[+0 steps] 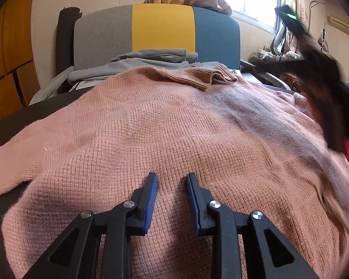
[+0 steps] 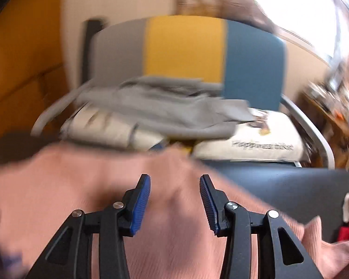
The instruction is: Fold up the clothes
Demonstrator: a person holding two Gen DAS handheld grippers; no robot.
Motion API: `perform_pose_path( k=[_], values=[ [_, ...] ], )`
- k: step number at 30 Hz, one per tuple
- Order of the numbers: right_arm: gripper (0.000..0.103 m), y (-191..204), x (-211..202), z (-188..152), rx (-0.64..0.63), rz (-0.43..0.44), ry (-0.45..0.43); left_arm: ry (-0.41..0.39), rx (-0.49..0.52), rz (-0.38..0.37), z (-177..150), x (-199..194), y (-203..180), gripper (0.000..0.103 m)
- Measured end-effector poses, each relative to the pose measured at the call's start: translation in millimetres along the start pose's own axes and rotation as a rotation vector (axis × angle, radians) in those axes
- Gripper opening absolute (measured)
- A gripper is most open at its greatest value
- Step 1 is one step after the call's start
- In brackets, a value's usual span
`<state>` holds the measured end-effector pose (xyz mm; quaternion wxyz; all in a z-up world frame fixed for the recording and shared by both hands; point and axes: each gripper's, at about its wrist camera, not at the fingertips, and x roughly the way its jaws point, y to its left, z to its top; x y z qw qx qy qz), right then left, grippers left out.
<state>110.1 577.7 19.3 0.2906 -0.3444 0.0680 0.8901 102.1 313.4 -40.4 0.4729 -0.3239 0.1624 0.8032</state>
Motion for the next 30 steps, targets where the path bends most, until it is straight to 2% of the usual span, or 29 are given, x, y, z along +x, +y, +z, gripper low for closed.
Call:
perform_pose_path(
  k=[3,6,8,9,11,13,16,18,20,22,24,26,28,30],
  values=[
    [0.045,37,-24,-35,-0.105,0.043,0.055,0.002,0.003,0.003,0,-1,-1,0.026],
    [0.05,52,-32,-65,-0.073,0.094,0.128,0.012,-0.001,0.0,2,-2,-1,0.026],
    [0.052,57,-24,-84,-0.058,0.074,0.157,0.031,-0.016,-0.013,4,-4,3,0.026],
    [0.053,59,-25,-91,-0.062,0.064,0.142,0.042,-0.025,-0.021,5,-6,4,0.025],
    [0.053,58,-30,-91,-0.074,0.054,0.15,0.06,-0.039,-0.022,5,-15,10,0.026],
    [0.054,51,-36,-92,-0.069,0.05,0.174,0.058,-0.05,0.024,1,-30,21,0.026],
    [0.056,35,-55,-105,-0.052,0.017,0.195,0.117,-0.136,0.074,-15,-45,58,0.025],
    [0.06,25,-66,-118,-0.036,0.006,0.198,0.128,-0.239,0.046,-30,-60,88,0.025],
    [0.06,6,-80,-131,0.055,0.034,0.192,0.106,-0.327,0.0,-46,-84,110,0.025],
    [0.061,-13,-109,-142,0.139,0.081,0.149,0.086,-0.387,-0.026,-64,-110,128,0.026],
    [0.062,-30,-142,-157,0.202,0.138,0.112,0.085,-0.411,-0.024,-81,-126,137,0.028],
    [0.062,-44,-172,-177,0.237,0.152,0.12,0.096,-0.439,-0.039,-101,-138,143,0.029],
    [0.062,-59,-199,-199,0.265,0.126,0.135,0.105,-0.456,-0.088,-115,-144,142,0.029],
    [0.062,-71,-220,-217,0.306,0.091,0.14,0.08,-0.435,-0.128,-122,-151,133,0.032]
  ],
)
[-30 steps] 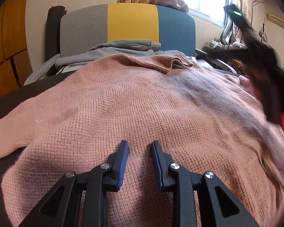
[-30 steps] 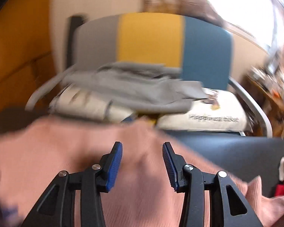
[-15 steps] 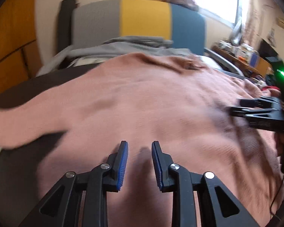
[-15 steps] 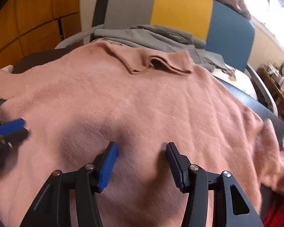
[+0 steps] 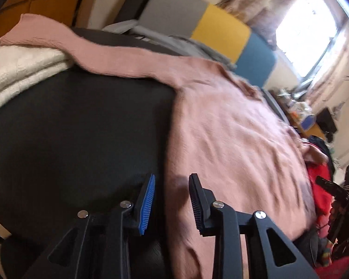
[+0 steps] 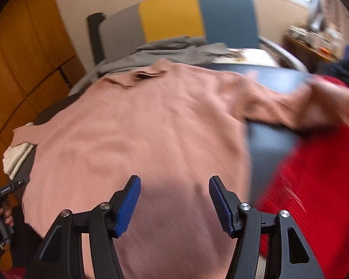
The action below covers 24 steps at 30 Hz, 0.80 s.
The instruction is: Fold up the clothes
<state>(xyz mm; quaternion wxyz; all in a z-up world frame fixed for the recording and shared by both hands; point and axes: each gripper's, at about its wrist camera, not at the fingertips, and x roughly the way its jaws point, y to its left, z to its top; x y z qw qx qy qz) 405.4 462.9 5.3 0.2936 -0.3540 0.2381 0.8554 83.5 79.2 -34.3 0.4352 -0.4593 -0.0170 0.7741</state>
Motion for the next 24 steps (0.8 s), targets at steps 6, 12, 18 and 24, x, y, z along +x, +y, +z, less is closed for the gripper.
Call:
perform_pose_path(
  k=[6,12,18,24],
  values=[
    [0.064,-37,-38,-48,0.133,-0.008,0.046,-0.01,0.006,-0.025,-11,5,-17,0.038],
    [0.064,-30,-23,-79,0.169,0.024,0.1,0.015,-0.016,-0.018,-12,10,-26,0.038],
    [0.013,21,-13,-84,-0.067,-0.029,0.093,0.083,0.1,0.017,-18,11,-47,0.011],
    [0.011,10,-42,-72,-0.016,-0.001,0.085,0.075,0.154,0.012,-12,-22,-51,0.01]
  ],
)
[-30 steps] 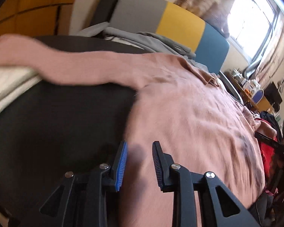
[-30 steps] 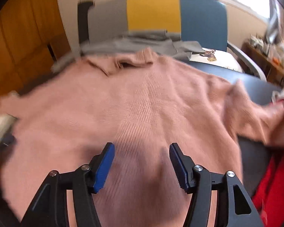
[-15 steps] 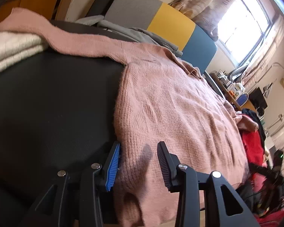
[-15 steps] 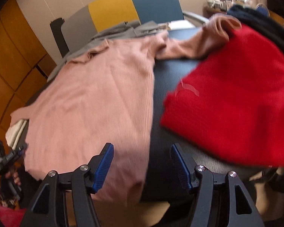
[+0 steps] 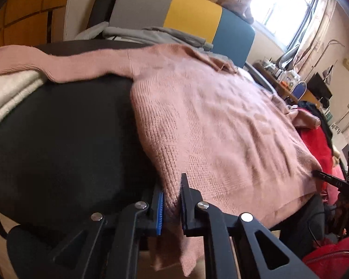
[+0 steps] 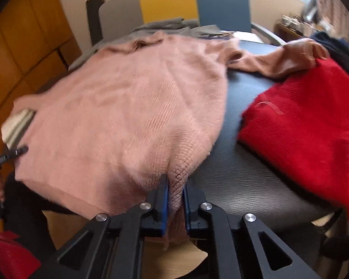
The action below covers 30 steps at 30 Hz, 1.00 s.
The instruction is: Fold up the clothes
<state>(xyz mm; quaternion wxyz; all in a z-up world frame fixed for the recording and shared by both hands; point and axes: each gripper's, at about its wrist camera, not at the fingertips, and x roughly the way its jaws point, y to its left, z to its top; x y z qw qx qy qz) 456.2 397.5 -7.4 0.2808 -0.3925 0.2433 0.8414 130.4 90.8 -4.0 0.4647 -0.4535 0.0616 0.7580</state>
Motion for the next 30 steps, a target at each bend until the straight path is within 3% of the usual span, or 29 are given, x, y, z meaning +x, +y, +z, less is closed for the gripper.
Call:
perform_pose_path(
  k=[6,8,12,13,15,17,20,24,27,30],
  values=[
    [0.011,-9,-24,5,0.021,-0.03,0.008,0.078,0.043,0.002,-8,-5,-10,0.01],
    [0.011,-13,-14,0,0.035,-0.057,0.043,0.142,0.053,0.034,-15,10,-10,0.01],
    [0.012,-29,16,-15,0.084,-0.076,0.137,0.183,0.033,0.019,-17,13,-4,0.013],
    [0.014,-29,12,-14,0.095,-0.073,0.121,0.174,0.043,0.027,-13,7,-1,0.013],
    [0.028,-30,-1,-8,0.11,-0.087,0.083,0.143,0.062,0.076,-2,-7,6,0.013],
    [0.029,-28,-20,6,0.092,-0.127,-0.003,0.082,0.075,0.158,16,-21,11,0.01],
    [0.029,-10,-39,36,0.017,-0.118,-0.136,-0.041,0.117,0.172,50,-24,-8,0.01],
    [0.029,42,-11,81,-0.107,-0.015,-0.179,-0.117,0.18,0.092,87,20,-54,0.013],
    [0.026,88,29,104,-0.198,0.026,-0.167,-0.057,0.208,0.053,94,76,-93,0.013],
    [0.024,125,75,123,-0.25,0.048,-0.111,0.038,0.219,0.114,85,122,-108,0.013]
  ],
)
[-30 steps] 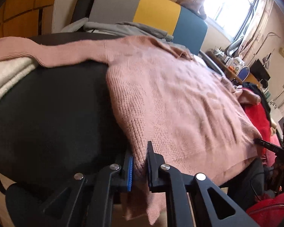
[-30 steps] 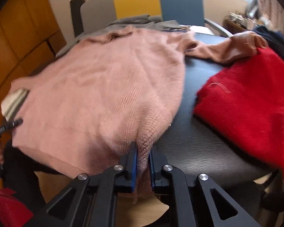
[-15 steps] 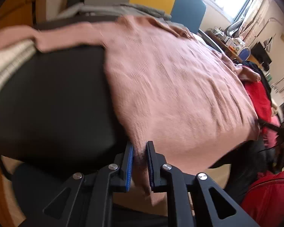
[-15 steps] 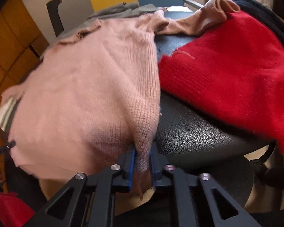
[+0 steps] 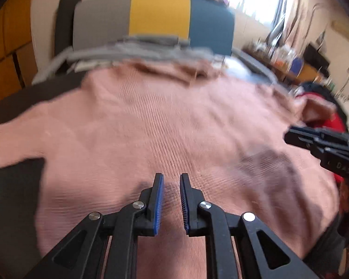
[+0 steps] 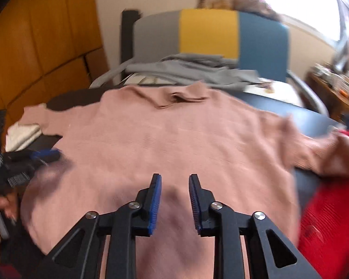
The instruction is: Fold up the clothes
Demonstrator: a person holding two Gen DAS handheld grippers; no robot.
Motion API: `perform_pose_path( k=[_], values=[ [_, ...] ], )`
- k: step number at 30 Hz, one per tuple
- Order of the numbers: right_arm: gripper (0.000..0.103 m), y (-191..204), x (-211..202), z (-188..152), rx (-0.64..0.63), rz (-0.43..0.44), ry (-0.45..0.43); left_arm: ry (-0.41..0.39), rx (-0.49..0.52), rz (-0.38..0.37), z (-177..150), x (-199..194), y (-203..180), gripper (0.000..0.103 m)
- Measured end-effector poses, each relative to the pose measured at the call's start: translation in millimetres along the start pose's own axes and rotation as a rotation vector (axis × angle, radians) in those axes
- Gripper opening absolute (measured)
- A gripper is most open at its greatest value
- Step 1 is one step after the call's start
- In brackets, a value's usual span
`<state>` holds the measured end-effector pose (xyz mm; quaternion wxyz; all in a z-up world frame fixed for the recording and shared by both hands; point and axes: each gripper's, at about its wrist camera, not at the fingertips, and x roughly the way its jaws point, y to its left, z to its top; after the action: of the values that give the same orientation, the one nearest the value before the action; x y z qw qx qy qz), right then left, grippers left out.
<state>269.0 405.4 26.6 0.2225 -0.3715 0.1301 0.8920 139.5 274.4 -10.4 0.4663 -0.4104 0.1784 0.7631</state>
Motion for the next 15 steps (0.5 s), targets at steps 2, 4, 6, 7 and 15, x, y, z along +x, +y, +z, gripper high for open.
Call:
perform_pose_path(
  k=[2,4,6,7,15],
  values=[
    [0.024,12,31,5,-0.022,0.018,0.063,-0.044,0.043,0.02,-11,2,-6,0.014],
    [0.025,18,51,-3,-0.061,0.024,0.123,-0.078,0.106,0.028,-23,2,-7,0.015],
    [0.025,15,50,-14,-0.104,0.025,0.122,-0.102,0.106,0.008,-29,1,1,0.018],
    [0.025,9,41,-20,-0.116,0.022,0.12,-0.108,0.089,-0.008,-30,0,6,0.018],
    [0.024,-71,-26,-77,0.055,-0.005,0.129,-0.139,0.074,-0.019,-17,5,5,0.018]
  ],
)
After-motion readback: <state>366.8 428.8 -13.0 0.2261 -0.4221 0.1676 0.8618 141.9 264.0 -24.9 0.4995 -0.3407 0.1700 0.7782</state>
